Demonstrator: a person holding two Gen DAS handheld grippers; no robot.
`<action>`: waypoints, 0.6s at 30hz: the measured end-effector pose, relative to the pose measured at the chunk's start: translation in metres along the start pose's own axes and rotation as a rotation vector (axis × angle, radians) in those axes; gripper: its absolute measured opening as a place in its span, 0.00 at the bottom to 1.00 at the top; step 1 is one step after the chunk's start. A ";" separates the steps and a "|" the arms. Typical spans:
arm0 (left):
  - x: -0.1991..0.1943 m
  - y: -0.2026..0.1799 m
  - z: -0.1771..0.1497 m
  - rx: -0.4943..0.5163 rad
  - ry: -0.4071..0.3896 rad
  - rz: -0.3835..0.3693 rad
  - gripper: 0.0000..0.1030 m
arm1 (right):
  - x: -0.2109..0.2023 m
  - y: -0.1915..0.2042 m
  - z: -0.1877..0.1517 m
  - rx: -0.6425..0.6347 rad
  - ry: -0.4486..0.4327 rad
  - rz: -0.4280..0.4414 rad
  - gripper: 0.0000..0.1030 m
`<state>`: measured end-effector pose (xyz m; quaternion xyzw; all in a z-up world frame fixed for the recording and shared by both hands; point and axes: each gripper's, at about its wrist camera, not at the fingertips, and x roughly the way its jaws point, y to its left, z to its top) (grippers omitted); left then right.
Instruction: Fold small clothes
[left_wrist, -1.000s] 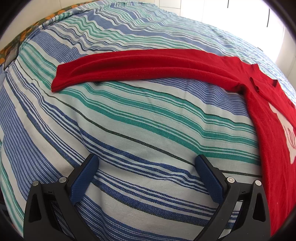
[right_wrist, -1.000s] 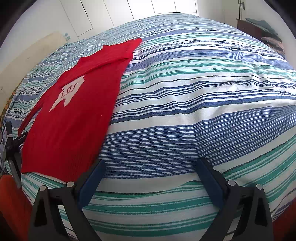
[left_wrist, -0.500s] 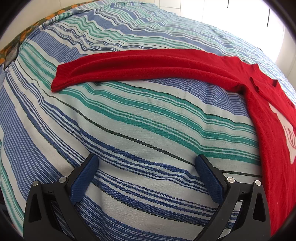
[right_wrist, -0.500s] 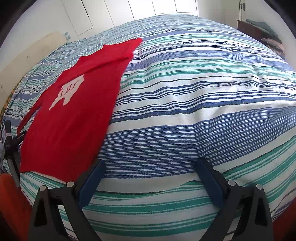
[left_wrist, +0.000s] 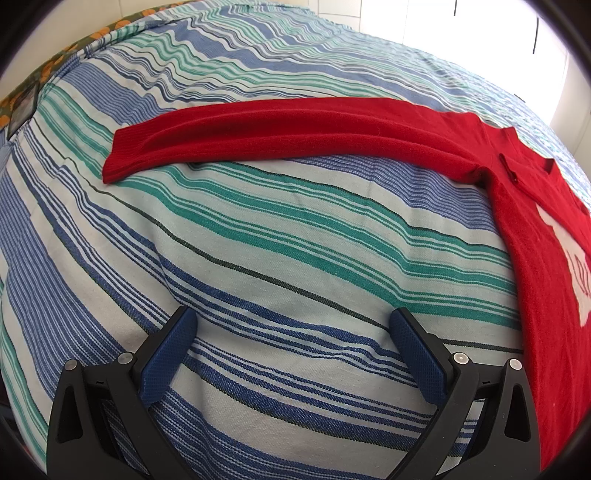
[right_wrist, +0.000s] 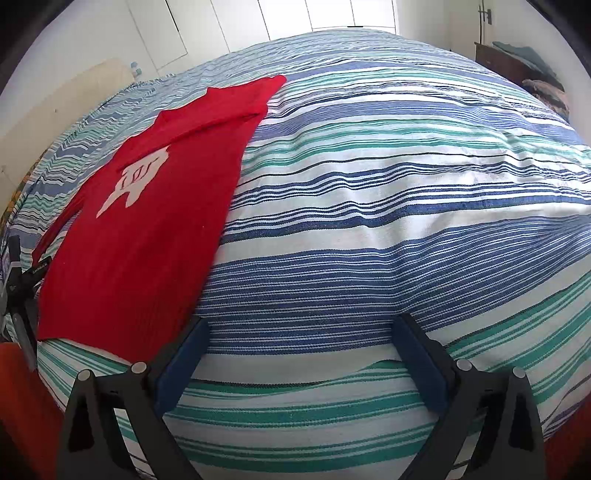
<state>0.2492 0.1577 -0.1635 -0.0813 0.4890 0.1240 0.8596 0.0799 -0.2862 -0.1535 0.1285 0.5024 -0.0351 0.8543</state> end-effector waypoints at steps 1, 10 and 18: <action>0.000 0.000 0.000 0.000 0.000 0.000 1.00 | 0.000 0.000 0.000 -0.001 0.000 -0.001 0.96; 0.000 0.000 0.000 0.000 0.001 -0.001 1.00 | 0.001 0.002 0.000 -0.015 0.000 -0.007 0.97; 0.001 0.000 0.000 -0.002 -0.005 0.000 1.00 | 0.002 0.004 -0.001 -0.030 -0.002 -0.016 0.99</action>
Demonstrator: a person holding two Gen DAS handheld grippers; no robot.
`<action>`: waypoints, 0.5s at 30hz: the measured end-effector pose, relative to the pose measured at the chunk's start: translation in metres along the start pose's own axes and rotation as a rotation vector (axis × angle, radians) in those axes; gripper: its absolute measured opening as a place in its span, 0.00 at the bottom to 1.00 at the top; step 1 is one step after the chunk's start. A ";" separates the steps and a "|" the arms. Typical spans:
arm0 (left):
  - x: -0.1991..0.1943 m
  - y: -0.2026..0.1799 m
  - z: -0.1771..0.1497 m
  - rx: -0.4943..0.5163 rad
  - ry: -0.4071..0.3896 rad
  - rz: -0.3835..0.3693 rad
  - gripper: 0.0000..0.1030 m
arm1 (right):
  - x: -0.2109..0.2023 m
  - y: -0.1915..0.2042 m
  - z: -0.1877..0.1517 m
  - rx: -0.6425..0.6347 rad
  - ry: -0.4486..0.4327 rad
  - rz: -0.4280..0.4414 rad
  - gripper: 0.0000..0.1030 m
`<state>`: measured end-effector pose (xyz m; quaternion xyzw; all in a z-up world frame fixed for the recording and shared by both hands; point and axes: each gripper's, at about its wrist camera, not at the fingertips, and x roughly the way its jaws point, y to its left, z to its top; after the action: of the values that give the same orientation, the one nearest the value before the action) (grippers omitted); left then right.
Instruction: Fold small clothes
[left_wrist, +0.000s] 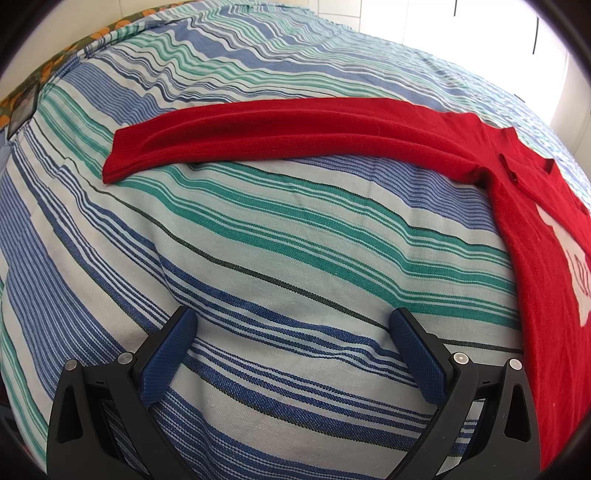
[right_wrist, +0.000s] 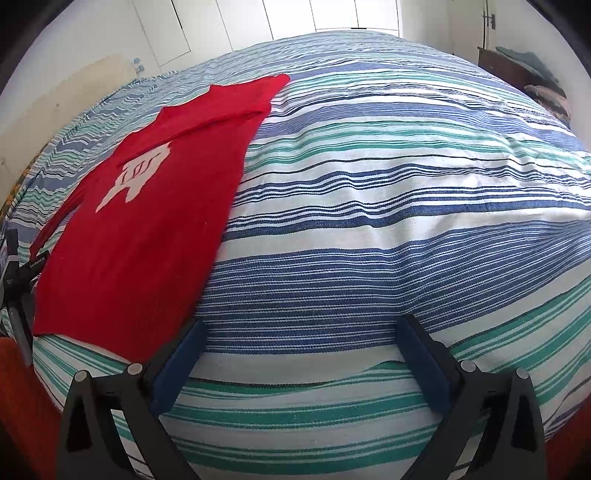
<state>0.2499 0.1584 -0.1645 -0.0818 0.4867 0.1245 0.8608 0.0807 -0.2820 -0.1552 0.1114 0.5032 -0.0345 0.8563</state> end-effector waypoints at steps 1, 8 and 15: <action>0.004 -0.001 0.000 -0.006 -0.007 0.003 1.00 | 0.000 0.001 0.000 -0.004 0.000 -0.004 1.00; 0.000 -0.001 0.000 -0.006 -0.002 0.006 1.00 | 0.000 0.000 0.001 -0.005 0.001 -0.001 1.00; 0.004 -0.007 0.004 0.002 0.007 0.033 1.00 | 0.003 0.003 0.002 -0.015 -0.001 -0.017 1.00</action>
<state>0.2573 0.1533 -0.1662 -0.0731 0.4911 0.1380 0.8570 0.0839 -0.2795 -0.1566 0.1006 0.5040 -0.0378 0.8570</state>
